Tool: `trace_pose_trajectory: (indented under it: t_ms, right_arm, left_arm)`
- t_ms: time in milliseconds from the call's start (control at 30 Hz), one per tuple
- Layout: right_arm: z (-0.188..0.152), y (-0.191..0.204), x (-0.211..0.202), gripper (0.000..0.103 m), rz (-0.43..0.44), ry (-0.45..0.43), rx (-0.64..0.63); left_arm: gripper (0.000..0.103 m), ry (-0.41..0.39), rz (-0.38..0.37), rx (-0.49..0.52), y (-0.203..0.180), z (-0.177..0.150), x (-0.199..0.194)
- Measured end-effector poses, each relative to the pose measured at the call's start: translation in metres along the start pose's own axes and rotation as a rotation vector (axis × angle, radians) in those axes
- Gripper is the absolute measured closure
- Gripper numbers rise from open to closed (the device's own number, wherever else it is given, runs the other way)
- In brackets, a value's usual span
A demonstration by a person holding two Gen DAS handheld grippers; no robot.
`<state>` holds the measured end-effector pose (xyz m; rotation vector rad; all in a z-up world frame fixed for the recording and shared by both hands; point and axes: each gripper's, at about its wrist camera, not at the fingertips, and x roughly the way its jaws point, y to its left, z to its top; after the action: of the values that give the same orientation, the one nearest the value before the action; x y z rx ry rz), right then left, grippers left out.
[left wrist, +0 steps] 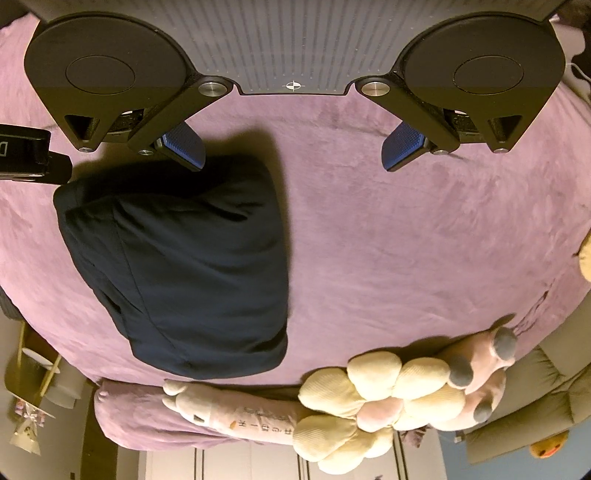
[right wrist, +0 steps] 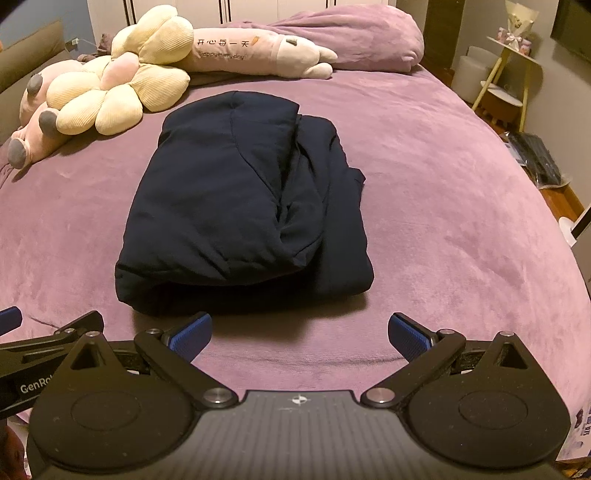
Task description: Fold large clothes
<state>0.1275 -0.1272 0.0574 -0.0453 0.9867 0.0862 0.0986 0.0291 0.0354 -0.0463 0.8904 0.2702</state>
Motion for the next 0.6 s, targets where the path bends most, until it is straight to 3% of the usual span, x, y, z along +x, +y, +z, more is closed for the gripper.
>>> trace_pose_trajectory:
  t_ms: [600]
  right_arm:
    - [0.0004, 0.0007, -0.0006, 0.001, -0.001, 0.002, 0.003]
  left_arm:
    - [0.0, -0.002, 0.0, 0.01, -0.0027, 0.0002, -0.0012]
